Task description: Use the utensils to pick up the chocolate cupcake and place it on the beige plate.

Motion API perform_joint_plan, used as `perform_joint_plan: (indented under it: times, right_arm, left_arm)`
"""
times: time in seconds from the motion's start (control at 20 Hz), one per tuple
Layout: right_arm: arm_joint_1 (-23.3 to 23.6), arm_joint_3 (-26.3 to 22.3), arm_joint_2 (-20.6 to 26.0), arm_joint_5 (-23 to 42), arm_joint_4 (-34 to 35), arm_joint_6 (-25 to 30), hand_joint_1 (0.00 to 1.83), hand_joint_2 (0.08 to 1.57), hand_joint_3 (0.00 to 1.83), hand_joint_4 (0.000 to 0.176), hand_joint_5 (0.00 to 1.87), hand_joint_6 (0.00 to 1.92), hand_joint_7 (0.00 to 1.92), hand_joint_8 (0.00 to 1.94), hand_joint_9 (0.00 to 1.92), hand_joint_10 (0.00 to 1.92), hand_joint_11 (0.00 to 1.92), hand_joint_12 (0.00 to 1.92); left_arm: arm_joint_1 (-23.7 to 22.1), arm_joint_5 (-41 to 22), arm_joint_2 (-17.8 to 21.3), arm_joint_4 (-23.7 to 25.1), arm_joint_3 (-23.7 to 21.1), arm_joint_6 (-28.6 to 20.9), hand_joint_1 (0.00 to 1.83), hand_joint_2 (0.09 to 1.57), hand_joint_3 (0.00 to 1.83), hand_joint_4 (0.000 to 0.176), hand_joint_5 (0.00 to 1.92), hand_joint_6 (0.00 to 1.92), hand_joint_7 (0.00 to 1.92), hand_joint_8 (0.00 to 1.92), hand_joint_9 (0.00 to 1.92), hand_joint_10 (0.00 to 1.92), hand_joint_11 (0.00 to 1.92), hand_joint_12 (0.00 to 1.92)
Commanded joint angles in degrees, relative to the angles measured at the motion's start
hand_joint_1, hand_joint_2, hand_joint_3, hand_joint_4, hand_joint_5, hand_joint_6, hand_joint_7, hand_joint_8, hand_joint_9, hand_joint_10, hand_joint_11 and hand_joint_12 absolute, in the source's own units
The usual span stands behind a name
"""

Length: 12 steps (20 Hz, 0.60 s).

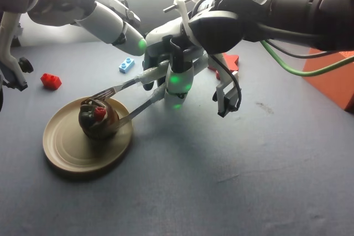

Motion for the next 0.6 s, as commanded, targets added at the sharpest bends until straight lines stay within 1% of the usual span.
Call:
perform_joint_plan:
  times: [0.0,0.1,0.2,0.3,0.4,0.55]
  right_arm:
    - [1.18,0.25,0.33,4.88,0.23,0.37,1.19,1.01,0.00,0.000,0.82,0.00,0.82,0.27,0.55,0.92,0.23,1.41]
    - [1.17,0.26,0.32,4.93,0.23,0.52,1.19,1.00,0.00,0.000,0.80,0.00,0.81,0.27,0.55,0.91,0.23,1.39]
    - [1.19,0.26,0.31,4.96,0.23,0.97,1.19,1.00,0.00,0.000,0.81,0.00,0.80,0.26,0.55,0.90,0.24,1.39]
    - [1.19,0.26,0.30,4.96,0.23,1.06,1.18,0.99,0.00,0.000,0.80,0.00,0.81,0.26,0.56,0.90,0.26,1.40]
    - [1.17,0.25,0.30,4.96,0.23,1.07,1.16,0.99,0.00,0.000,0.78,0.00,0.79,0.25,0.55,0.89,0.24,1.42]
    - [1.17,0.25,0.26,5.03,0.23,1.06,1.14,0.99,0.00,0.000,0.78,0.00,0.79,0.25,0.54,0.89,0.24,1.42]
  left_arm:
    - [-0.16,-4.51,0.57,-0.22,0.00,-0.11,0.60,1.16,0.00,0.000,0.16,0.00,0.14,0.00,0.11,0.00,0.00,0.23]
    - [-0.17,-4.51,0.57,-0.22,0.01,-0.11,0.62,1.16,0.00,0.000,0.16,0.00,0.13,0.00,0.10,0.00,0.00,0.23]
    - [-0.17,-4.51,0.57,-0.22,0.01,-0.11,0.62,1.15,0.00,0.000,0.18,0.00,0.16,0.00,0.13,0.01,0.00,0.30]
    - [-0.17,-4.51,0.57,-0.22,0.00,-0.11,0.60,1.16,0.00,0.000,0.15,0.00,0.14,0.00,0.11,0.00,0.00,0.26]
    - [-0.17,-4.51,0.56,-0.22,0.01,-0.11,0.62,1.15,0.00,0.000,0.18,0.01,0.17,0.01,0.14,0.01,0.00,0.33]
    - [-0.19,-4.49,0.55,-0.22,0.01,-0.12,0.64,1.15,0.00,0.000,0.17,0.00,0.15,0.00,0.13,0.00,0.00,0.29]
